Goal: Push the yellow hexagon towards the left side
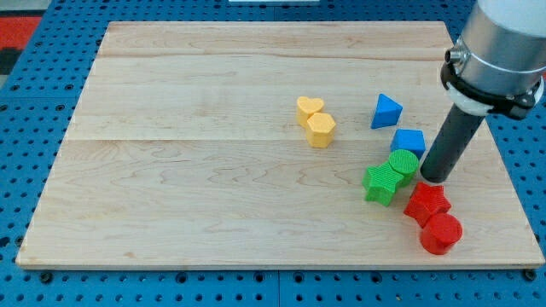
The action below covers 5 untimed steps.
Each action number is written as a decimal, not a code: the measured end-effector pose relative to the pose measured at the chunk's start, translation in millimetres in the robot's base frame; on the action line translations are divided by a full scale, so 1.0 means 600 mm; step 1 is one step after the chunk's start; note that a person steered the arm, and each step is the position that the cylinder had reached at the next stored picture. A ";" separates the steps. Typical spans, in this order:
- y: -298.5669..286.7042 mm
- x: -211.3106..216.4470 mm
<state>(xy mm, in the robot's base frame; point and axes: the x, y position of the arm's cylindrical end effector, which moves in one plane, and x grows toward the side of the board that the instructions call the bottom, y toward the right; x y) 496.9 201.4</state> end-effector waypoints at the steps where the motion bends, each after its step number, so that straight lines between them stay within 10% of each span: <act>1: 0.001 -0.051; 5: -0.202 -0.120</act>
<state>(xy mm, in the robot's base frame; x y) 424.8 80.3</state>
